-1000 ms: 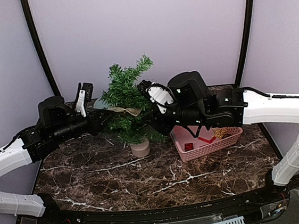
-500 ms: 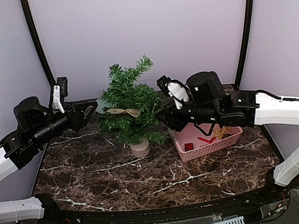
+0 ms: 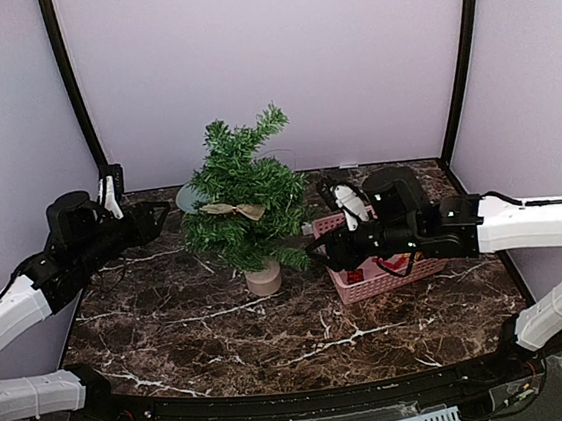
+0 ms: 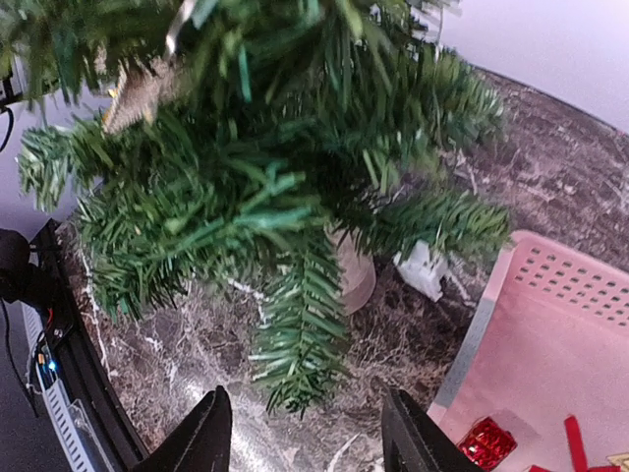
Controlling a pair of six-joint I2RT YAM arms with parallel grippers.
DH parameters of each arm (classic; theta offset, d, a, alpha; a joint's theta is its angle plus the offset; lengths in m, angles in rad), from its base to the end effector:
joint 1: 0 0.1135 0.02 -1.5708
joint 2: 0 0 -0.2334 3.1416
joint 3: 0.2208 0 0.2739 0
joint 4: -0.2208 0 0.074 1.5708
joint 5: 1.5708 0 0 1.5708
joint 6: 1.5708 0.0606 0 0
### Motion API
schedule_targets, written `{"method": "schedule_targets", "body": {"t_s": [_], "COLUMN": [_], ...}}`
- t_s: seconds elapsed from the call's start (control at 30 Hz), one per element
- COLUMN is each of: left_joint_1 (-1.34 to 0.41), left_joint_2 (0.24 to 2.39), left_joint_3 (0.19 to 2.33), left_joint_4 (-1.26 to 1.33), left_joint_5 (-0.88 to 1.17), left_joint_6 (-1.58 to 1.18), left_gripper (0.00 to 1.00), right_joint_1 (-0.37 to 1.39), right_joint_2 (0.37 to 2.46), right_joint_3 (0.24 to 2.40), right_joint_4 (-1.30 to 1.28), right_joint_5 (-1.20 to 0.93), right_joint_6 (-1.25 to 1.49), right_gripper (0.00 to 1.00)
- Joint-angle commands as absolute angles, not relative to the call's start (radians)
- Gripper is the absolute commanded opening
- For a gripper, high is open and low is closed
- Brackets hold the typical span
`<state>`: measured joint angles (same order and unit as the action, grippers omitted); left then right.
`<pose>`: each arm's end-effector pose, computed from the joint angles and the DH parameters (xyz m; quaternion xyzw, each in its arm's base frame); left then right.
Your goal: Decorate the small christmas tree
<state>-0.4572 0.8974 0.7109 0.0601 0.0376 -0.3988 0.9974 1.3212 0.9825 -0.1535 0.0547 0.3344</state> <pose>0.2517 -0.1264 0.2884 0.0343 0.7495 -0.2872 0.5954 0.1942 0.2946 0.2439 -0.2659 0.8156 0.2987 0.4182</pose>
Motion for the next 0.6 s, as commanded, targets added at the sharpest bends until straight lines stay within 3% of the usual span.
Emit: {"method": "schedule_targets", "body": {"t_s": [0.0,0.2,0.57], "left_joint_1": [-0.441,-0.440,-0.440], "left_joint_2": [0.898,0.917,0.915], "left_joint_3": [0.668,0.633,0.616], "left_joint_4": [0.156,0.197,0.213], "left_joint_5": [0.039,0.052,0.052], "left_joint_6": [-0.445,-0.446,-0.440], "left_gripper": [0.52,0.52,0.52], "right_joint_1": [0.995,0.994,0.955], "right_joint_2": [1.350,1.407,1.468], "right_joint_3": [0.928,0.911,0.933], "right_joint_4": [-0.034,0.041,0.081], "right_joint_5": [-0.040,-0.077,-0.072], "right_joint_6": [0.425,0.470,0.475], "right_gripper": [0.55,0.62,0.20]}}
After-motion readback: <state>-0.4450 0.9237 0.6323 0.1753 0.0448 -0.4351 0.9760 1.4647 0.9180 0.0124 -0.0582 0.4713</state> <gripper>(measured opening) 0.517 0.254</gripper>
